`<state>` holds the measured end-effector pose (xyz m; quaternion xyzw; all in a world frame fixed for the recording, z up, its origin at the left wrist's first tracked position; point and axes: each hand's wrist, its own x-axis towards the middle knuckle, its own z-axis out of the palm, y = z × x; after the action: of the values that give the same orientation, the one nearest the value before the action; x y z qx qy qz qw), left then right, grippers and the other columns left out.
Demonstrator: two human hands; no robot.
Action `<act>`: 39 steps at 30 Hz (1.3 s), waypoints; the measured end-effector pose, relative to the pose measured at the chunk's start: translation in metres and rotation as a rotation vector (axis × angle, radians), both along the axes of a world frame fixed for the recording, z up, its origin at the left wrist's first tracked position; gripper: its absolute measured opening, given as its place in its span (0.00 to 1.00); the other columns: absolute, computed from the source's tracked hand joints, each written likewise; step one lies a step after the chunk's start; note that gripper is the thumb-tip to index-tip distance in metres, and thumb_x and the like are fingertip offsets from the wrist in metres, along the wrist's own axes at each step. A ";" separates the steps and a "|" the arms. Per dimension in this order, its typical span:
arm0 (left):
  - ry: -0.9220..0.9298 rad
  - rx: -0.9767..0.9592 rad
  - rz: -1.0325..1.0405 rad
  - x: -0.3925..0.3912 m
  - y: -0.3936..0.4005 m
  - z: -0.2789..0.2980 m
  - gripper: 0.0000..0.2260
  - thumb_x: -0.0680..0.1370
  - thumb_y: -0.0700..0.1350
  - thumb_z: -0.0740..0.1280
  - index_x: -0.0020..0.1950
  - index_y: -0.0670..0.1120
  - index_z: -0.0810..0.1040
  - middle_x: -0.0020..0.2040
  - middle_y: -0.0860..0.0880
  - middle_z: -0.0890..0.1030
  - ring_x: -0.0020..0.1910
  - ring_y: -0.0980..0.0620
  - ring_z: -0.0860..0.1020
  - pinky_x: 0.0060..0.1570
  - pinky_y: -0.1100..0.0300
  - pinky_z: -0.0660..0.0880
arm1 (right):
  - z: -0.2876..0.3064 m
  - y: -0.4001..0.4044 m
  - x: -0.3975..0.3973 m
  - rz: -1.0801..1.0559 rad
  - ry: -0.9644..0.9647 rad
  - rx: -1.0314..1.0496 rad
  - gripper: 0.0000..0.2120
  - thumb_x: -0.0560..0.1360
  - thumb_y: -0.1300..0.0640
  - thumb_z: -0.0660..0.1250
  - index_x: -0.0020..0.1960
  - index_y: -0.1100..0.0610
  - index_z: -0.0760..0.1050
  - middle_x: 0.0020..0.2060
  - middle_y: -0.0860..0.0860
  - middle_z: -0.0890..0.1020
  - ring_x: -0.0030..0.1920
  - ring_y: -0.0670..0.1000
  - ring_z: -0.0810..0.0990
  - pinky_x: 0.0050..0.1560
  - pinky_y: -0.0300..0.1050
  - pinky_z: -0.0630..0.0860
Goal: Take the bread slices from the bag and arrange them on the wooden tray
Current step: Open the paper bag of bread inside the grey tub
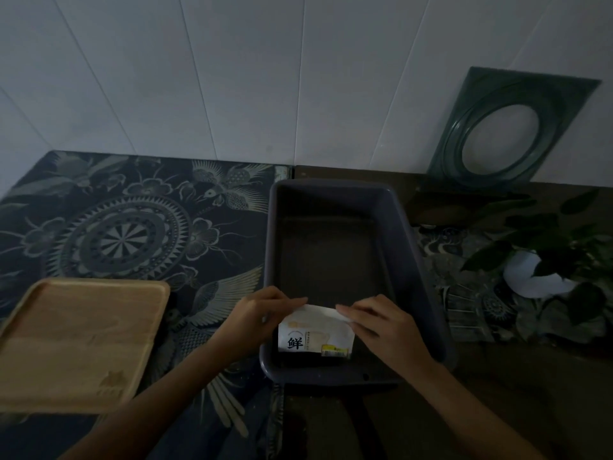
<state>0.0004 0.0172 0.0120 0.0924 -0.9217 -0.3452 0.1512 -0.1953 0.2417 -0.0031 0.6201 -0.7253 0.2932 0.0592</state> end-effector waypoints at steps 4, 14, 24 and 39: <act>0.005 -0.040 -0.051 0.002 0.000 0.001 0.18 0.79 0.40 0.70 0.68 0.52 0.80 0.55 0.51 0.81 0.47 0.55 0.81 0.44 0.63 0.79 | -0.002 0.002 0.000 -0.004 -0.007 0.008 0.19 0.77 0.59 0.73 0.68 0.55 0.81 0.50 0.52 0.83 0.46 0.48 0.80 0.47 0.42 0.81; 0.060 -0.045 -0.033 -0.002 0.001 0.008 0.09 0.78 0.45 0.71 0.58 0.50 0.86 0.52 0.54 0.86 0.50 0.61 0.82 0.50 0.62 0.81 | 0.006 0.000 0.009 -0.097 -0.165 0.024 0.11 0.79 0.53 0.70 0.59 0.56 0.85 0.48 0.47 0.83 0.46 0.39 0.79 0.46 0.30 0.76; -0.035 0.038 -0.020 -0.016 -0.004 0.019 0.07 0.78 0.48 0.70 0.53 0.52 0.86 0.47 0.57 0.86 0.44 0.67 0.81 0.46 0.72 0.77 | 0.021 -0.012 0.000 -0.130 -0.442 0.074 0.12 0.79 0.45 0.68 0.56 0.50 0.84 0.48 0.41 0.86 0.50 0.38 0.84 0.49 0.38 0.82; -0.235 0.163 0.007 -0.045 -0.006 0.032 0.07 0.79 0.48 0.69 0.49 0.49 0.87 0.43 0.55 0.86 0.42 0.63 0.82 0.41 0.74 0.75 | 0.032 -0.024 0.027 -0.152 -0.084 0.108 0.16 0.74 0.50 0.75 0.61 0.50 0.82 0.61 0.47 0.78 0.63 0.50 0.74 0.62 0.46 0.73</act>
<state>-0.0448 0.0112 0.0445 0.1472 -0.9016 -0.4052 0.0355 -0.1679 0.2181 0.0289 0.5527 -0.7869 0.2741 0.0174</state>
